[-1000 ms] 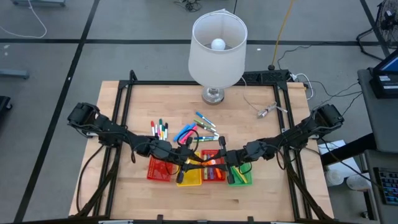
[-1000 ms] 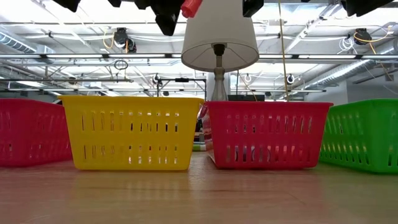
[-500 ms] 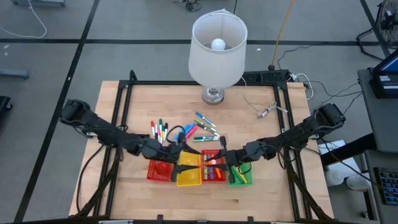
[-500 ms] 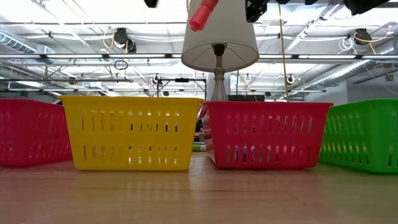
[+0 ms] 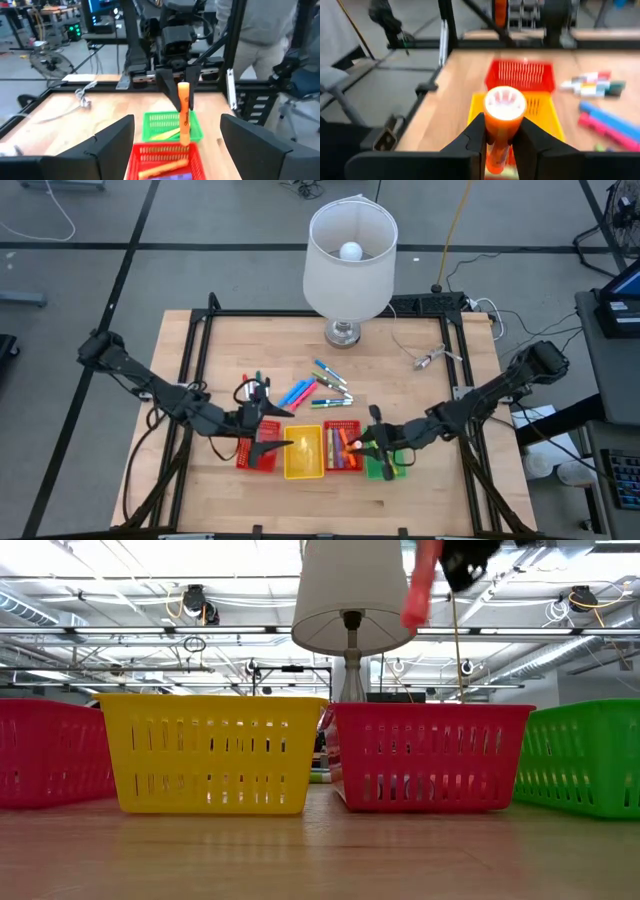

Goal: Pick & Place Markers
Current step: Put the large orange highlighter into the right red bin, then put the large blue highlighter into the right red bin

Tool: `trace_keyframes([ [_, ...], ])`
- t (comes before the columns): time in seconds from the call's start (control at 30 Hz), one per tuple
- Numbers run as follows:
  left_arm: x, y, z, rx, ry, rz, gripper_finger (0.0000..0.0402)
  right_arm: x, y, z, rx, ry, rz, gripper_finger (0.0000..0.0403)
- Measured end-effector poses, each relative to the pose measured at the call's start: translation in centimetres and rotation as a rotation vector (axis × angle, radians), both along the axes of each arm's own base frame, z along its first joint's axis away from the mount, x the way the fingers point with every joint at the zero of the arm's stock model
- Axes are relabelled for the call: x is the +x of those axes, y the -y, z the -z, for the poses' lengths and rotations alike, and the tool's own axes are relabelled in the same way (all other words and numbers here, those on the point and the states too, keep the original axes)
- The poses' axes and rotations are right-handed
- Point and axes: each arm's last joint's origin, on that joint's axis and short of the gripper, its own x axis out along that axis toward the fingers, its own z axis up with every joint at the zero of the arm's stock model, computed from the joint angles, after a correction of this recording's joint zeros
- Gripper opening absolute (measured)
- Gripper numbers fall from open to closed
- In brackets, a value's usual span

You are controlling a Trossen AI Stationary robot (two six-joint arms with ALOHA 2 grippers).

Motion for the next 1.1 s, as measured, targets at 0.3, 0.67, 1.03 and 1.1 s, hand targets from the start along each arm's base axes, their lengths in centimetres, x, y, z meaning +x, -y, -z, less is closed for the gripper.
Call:
trace_keyframes([
  [0.3, 0.1, -0.1, 0.5, -0.004, -0.029, -0.043, 0.0301, 2.0, 1.0, 4.2, 0.046, -0.194, 0.033, 0.0052],
  [0.67, 0.1, -0.1, 0.5, 0.0, -0.034, -0.044, 0.0301, 2.6, 1.8, 4.5, 0.164, -0.245, 0.024, 0.0124],
  [1.03, 0.1, -0.1, 0.5, -0.001, -0.035, -0.044, 0.0301, 2.8, 1.7, 4.1, 0.17, -0.196, 0.007, 0.02],
  [1.1, 0.1, -0.1, 0.5, -0.001, -0.035, -0.044, 0.0301, 2.7, 1.6, 3.9, 0.165, -0.185, 0.0, 0.0201],
])
